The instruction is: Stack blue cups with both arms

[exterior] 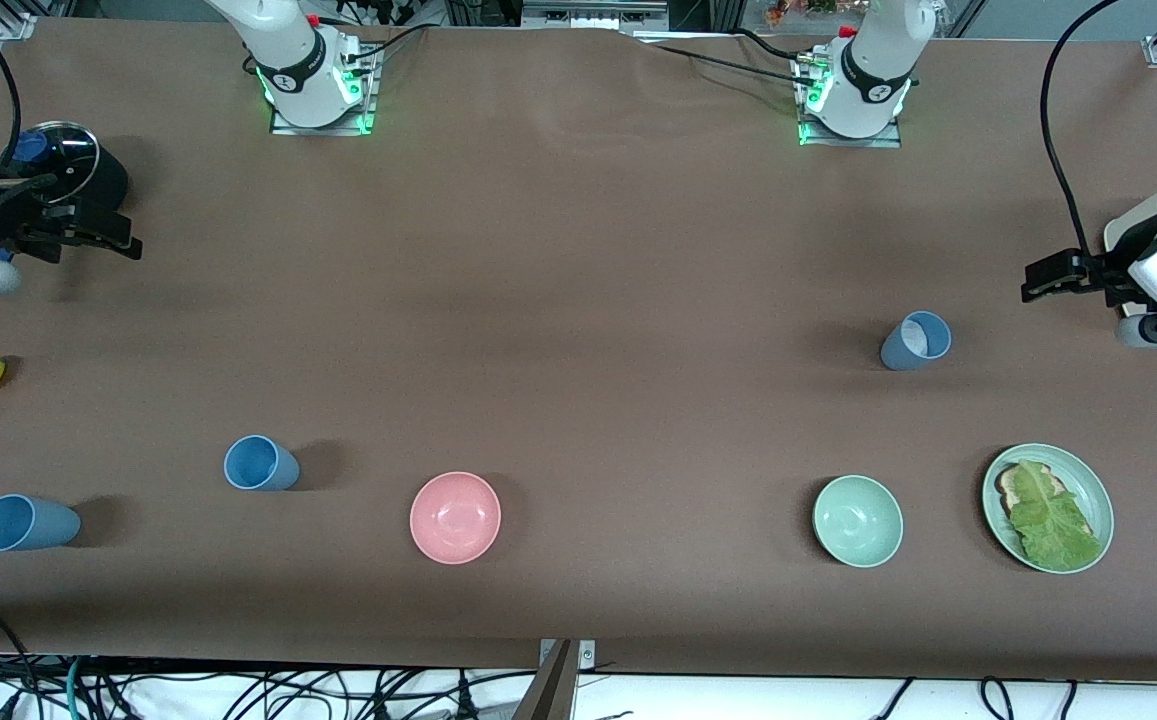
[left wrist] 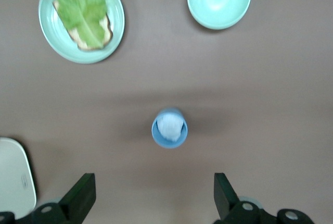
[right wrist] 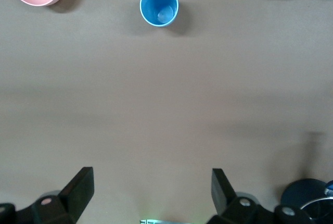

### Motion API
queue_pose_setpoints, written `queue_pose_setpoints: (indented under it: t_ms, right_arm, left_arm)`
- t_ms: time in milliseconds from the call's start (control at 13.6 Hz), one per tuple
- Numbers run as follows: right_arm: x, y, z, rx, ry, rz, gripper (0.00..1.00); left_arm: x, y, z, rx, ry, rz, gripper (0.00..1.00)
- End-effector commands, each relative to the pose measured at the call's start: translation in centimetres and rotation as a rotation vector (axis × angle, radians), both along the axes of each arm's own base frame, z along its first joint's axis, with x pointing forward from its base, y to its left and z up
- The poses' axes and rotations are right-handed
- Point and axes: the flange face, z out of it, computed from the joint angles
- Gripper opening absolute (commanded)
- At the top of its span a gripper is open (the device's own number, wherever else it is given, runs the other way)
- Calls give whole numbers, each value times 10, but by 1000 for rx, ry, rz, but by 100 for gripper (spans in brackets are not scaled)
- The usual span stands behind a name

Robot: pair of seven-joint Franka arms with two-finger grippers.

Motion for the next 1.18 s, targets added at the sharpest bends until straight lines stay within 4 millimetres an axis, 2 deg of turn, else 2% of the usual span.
queue_pose_setpoints:
  t_ms: [0, 736, 957, 1105]
  right_arm:
    - [1, -3, 1, -24, -3, 1, 100]
    - [6, -11, -5, -38, -4, 26, 100]
    - [11, -18, -19, -36, 19, 59, 100]
    - [12, -22, -20, -35, 16, 68, 100]
  left_arm:
    - [8, -1, 7, -9, -47, -25, 100]
    - [9, -6, 10, -9, -65, -32, 100]
    - [9, -7, 9, -3, -64, -35, 100]
    - [7, -3, 12, -5, -60, -28, 100]
